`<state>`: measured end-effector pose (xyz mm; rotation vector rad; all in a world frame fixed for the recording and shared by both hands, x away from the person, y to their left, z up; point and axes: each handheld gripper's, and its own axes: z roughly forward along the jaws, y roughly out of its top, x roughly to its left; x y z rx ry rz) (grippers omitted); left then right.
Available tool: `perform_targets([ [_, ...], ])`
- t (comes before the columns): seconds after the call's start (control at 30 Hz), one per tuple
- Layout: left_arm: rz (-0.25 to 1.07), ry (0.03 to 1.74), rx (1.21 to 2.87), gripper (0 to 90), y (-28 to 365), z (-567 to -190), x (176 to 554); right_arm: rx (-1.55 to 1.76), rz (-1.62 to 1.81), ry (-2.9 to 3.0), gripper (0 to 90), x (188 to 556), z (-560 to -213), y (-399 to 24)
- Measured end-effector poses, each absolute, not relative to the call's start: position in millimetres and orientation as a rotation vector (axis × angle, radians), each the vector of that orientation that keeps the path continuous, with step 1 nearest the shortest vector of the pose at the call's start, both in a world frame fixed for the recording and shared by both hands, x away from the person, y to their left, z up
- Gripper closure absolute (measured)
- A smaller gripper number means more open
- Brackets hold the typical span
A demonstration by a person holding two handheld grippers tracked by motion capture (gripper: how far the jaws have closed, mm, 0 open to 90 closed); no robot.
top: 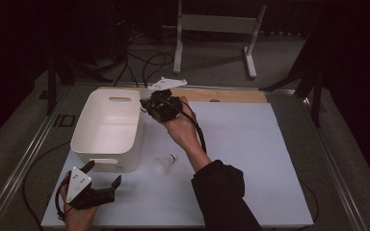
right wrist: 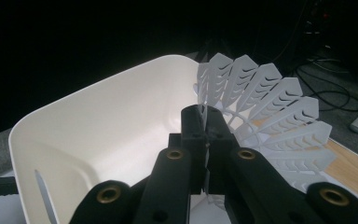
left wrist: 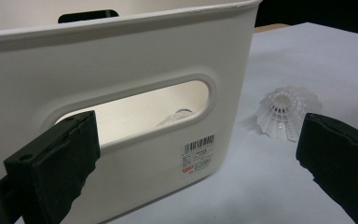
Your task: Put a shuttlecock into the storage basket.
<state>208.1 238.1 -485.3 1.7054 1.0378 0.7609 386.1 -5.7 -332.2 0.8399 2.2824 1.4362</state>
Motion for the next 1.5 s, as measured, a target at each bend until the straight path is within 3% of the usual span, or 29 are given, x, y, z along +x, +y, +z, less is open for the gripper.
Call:
perform_targets([
  [1.5,0.762,1.035,1.705,0.1,238.9,-485.0,208.1,0.727,1.467,2.353,89.6,371.2,-329.9,41.2],
])
